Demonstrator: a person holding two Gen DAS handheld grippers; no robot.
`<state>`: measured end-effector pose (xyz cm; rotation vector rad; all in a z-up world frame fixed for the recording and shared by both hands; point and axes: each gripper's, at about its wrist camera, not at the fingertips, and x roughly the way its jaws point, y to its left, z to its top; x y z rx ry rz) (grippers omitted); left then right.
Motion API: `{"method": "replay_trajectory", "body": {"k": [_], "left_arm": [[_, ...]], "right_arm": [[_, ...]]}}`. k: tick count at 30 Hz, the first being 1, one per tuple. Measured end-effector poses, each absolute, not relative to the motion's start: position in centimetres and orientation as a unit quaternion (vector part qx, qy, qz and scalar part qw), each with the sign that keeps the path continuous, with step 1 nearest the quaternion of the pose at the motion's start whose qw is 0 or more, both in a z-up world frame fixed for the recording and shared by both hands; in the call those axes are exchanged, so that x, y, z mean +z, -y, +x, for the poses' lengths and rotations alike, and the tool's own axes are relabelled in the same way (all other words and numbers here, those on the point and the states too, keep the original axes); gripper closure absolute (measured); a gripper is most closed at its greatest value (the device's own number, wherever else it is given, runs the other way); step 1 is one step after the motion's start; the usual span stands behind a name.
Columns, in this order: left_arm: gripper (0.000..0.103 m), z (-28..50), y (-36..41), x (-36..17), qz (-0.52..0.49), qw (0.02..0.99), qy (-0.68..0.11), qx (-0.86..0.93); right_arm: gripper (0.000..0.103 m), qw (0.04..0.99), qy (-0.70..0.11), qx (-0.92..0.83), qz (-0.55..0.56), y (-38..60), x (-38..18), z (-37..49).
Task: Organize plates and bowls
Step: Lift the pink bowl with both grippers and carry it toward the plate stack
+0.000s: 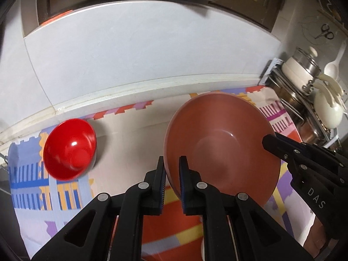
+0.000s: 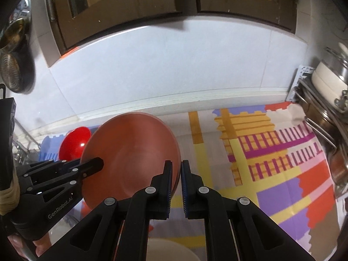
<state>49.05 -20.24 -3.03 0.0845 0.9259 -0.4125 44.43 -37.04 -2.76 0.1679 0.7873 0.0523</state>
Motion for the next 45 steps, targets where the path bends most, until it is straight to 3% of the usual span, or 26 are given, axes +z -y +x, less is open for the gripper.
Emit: {"method": "replay_trajectory", "body": {"k": [21,45], "left_arm": [[0.089,40.0,20.7,-3.1,0.047,0.862,-0.452,-0.225],[0.089,36.6,21.6,-7.4,0.051,0.846,-0.490,-0.206]], "right_arm": [[0.093,0.917,-0.388,0.008,0.089,37.7,-3.2,35.1],[0.093,0.889,-0.445,0.018,0.110,38.9,-8.1,32.1]]}}
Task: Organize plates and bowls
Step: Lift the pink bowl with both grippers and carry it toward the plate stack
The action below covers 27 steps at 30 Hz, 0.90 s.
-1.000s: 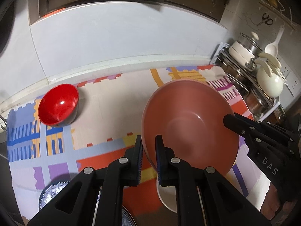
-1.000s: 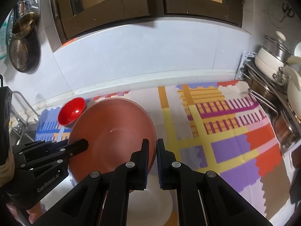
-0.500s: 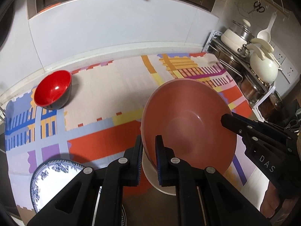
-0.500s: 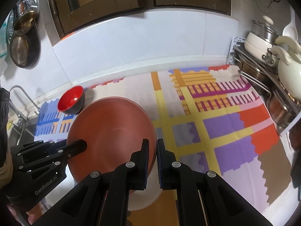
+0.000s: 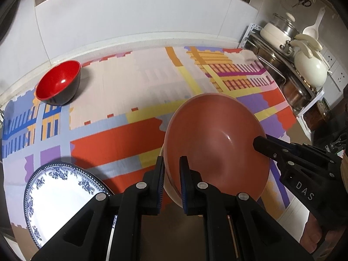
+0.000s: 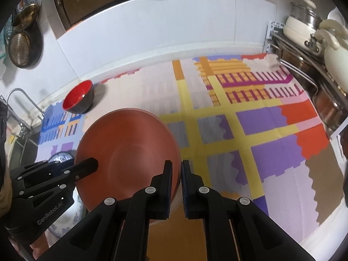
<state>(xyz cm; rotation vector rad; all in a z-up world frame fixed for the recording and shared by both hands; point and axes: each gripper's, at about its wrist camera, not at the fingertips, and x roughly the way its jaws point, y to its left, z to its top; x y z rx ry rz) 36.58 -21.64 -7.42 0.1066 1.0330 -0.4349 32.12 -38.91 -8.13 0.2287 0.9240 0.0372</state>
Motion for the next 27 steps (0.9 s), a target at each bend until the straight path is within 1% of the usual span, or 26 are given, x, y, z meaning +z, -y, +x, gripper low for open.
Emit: {"method": "replay_trajectory", "body": {"k": [9,17,24,27], "left_arm": [[0.089,36.6,21.9,-8.6,0.058,0.841,-0.501,-0.194],[0.083,36.8,22.3,-9.5,0.062,0.834,-0.513,-0.194],[0.082,37.0,22.5,-9.9,0.065,0.833,-0.515,-0.193],[0.077,37.1,22.6,-9.9,0.065,0.832,-0.515,-0.195]], "right_arm": [[0.093,0.880,-0.460,0.025,0.112,38.8,-9.2,32.2],[0.093,0.871,-0.475,0.028,0.122,39.0,-10.2,32.4],[0.093,0.867,-0.482,0.028,0.124,39.0,-10.8,32.5],[0.093,0.865,-0.485,0.028,0.128,39.1,-11.1,32.6]]}}
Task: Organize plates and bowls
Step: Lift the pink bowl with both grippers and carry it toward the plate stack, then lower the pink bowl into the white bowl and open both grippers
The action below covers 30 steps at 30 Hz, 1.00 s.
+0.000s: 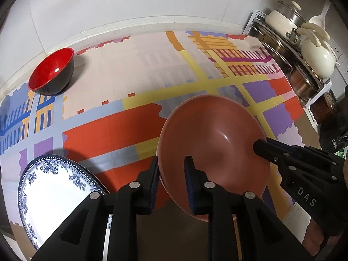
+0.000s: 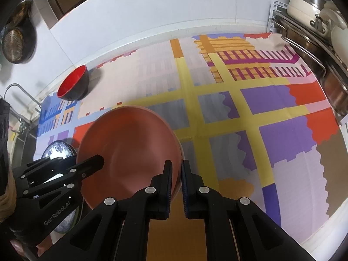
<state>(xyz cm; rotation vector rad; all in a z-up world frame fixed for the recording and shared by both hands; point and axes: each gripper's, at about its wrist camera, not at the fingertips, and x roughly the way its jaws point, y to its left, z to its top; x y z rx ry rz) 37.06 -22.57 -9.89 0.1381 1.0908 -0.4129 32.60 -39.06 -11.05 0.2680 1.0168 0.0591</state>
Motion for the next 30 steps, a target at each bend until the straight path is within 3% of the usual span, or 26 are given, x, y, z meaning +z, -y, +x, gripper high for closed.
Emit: {"method": "replay_trajectory", "body": {"k": [4,8,24,30], "left_arm": [[0.067,37.1,22.5,-9.8,0.071,0.837,-0.508,-0.191],[0.058,37.0,22.3,-9.1,0.082,0.848,-0.490,-0.183],[0.040,37.0,19.3,-5.8,0.080,0.875,-0.448,-0.163],[0.027,36.9,17.5,-4.3,0.081,0.887,-0.428,-0.154]], "right_arm": [[0.091,0.861,-0.491,0.027,0.131,39.1,-11.4,32.7],[0.073,0.862,-0.490,0.022,0.129,39.2,-11.4,32.7],[0.060,0.874,-0.473,0.017,0.114,38.0,-9.5,32.4],[0.054,0.879,-0.464,0.019,0.109,36.8,-8.6,32.5]]}}
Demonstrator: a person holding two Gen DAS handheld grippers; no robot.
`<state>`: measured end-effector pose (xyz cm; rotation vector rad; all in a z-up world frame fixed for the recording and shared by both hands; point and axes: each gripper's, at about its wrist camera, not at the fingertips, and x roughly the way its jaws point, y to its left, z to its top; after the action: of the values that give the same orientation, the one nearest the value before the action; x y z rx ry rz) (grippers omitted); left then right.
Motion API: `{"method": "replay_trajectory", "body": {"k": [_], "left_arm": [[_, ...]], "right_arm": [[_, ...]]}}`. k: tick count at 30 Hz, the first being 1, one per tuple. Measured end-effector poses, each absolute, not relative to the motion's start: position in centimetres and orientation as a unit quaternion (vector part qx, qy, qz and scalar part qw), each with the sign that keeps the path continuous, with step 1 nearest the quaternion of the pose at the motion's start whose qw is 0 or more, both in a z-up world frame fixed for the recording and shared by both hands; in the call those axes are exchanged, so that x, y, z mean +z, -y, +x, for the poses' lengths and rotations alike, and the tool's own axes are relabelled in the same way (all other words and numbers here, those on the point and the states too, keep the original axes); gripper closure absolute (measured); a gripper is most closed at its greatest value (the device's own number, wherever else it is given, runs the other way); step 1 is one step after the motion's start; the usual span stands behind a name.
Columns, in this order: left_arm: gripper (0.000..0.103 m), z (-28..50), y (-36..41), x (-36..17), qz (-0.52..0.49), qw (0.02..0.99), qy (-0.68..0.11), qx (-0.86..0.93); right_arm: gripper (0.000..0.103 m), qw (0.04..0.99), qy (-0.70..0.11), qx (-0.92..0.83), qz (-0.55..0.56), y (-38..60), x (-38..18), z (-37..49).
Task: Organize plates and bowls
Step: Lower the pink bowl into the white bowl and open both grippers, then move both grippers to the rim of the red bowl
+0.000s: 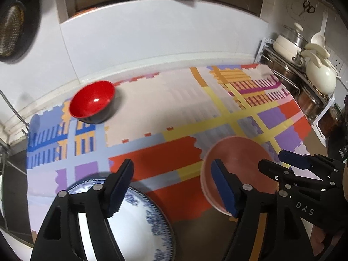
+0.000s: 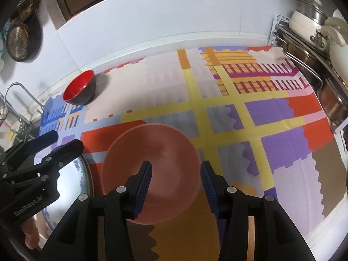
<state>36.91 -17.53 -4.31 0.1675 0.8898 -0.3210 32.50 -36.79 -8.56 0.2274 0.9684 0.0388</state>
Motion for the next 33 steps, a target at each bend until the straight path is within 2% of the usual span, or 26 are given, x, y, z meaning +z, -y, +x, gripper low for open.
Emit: {"method": "replay_trajectory", "body": {"k": [8,33], "left_arm": [[0.016,37.1,14.2,-2.7,0.083,0.901,-0.403,-0.137],[0.016,42.3,3.0,1.1,0.085,0.927,-0.356,-0.082]], "right_arm": [[0.046,0.889,-0.446,0.027,0.099,34.3,-6.8,33.0],[0.046,0.926,-0.368,0.054,0.062,23.6,-0.8,39.1]]}}
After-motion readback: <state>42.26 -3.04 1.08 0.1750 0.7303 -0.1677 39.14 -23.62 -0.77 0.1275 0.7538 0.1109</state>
